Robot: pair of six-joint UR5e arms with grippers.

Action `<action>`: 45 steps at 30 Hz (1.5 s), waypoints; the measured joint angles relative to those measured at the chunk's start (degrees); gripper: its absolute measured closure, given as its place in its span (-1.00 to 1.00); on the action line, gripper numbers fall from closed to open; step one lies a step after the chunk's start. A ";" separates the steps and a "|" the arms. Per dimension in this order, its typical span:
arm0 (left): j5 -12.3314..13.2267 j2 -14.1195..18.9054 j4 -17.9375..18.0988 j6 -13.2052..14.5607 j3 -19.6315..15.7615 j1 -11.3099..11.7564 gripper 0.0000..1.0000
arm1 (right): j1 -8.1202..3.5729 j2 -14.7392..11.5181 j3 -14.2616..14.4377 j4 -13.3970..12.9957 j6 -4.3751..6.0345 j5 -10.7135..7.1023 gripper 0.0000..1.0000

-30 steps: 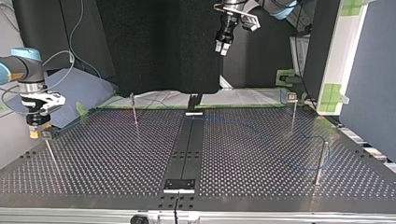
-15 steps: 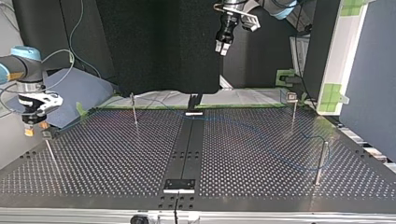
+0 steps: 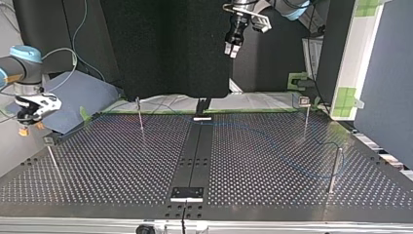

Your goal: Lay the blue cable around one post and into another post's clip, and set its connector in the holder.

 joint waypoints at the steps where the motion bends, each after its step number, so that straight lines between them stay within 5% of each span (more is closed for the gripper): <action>1: 0.00 -0.01 -0.03 0.01 0.00 0.00 -1.00 | -0.11 -0.21 0.21 0.27 0.21 0.43 -1.00; 7: 0.00 -0.01 -0.35 0.01 0.00 -0.01 -1.00 | -0.67 -2.65 2.70 -0.96 2.66 3.37 -1.00; 12: 0.10 -0.02 -0.31 -0.01 0.00 -0.01 -1.00 | -0.03 -5.26 5.32 -3.47 5.23 6.01 -1.00; 15: 0.17 -0.01 -0.30 -0.05 0.00 -0.10 -1.00 | 0.47 -6.81 6.88 -5.02 5.61 7.47 -1.00; 25: 0.72 0.00 -0.40 -1.05 0.00 -0.48 -1.00 | 4.19 -11.77 11.83 -9.98 2.16 8.54 -1.00; 32: 0.83 0.01 -0.84 -1.56 0.00 -0.46 -1.00 | 7.80 -15.41 15.47 -13.62 -1.27 11.70 -1.00; 38: -0.95 0.01 -2.42 -1.93 0.08 0.34 -1.00 | 10.93 -18.22 18.60 -15.81 -2.31 14.82 -1.00; 45: -4.77 0.02 -3.01 0.26 0.49 1.35 -1.00 | 14.40 -16.43 22.07 -15.56 -4.08 18.29 -1.00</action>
